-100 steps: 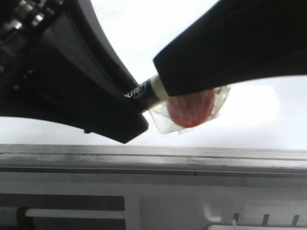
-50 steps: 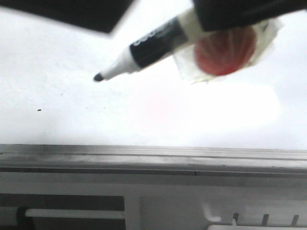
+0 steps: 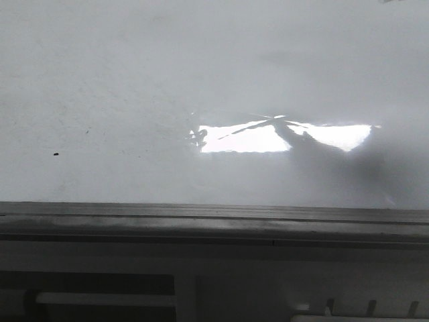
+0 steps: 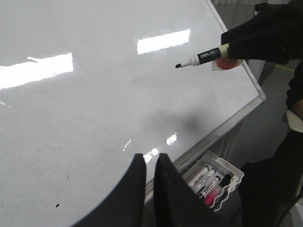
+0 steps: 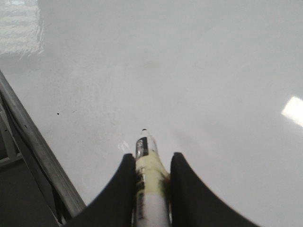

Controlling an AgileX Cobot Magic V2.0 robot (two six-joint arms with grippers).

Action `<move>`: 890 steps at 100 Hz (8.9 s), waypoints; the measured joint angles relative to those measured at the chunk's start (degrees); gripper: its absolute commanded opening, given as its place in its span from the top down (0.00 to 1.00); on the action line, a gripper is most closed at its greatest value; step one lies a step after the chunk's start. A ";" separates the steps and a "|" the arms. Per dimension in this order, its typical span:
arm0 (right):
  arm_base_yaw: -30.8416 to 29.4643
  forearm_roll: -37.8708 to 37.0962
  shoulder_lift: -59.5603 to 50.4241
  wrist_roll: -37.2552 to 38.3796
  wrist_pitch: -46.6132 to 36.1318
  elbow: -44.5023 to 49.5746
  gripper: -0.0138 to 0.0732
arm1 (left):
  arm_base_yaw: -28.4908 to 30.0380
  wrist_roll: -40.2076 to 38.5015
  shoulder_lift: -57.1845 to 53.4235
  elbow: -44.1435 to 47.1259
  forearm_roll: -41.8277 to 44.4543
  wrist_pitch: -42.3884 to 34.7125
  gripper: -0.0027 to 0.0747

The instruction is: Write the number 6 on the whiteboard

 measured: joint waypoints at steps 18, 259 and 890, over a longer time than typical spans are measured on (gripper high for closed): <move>-0.13 -0.20 2.13 0.00 -1.89 0.11 0.91 | 0.00 -0.20 -0.38 1.09 -1.52 -0.82 0.99; -0.49 -13.88 17.29 18.02 6.04 -4.03 0.91 | 0.00 -0.20 -0.38 1.09 -3.76 -3.33 0.99; 7.93 -14.62 -8.05 13.78 23.54 -11.67 0.91 | -19.85 6.88 58.07 -17.61 -32.95 -43.35 0.22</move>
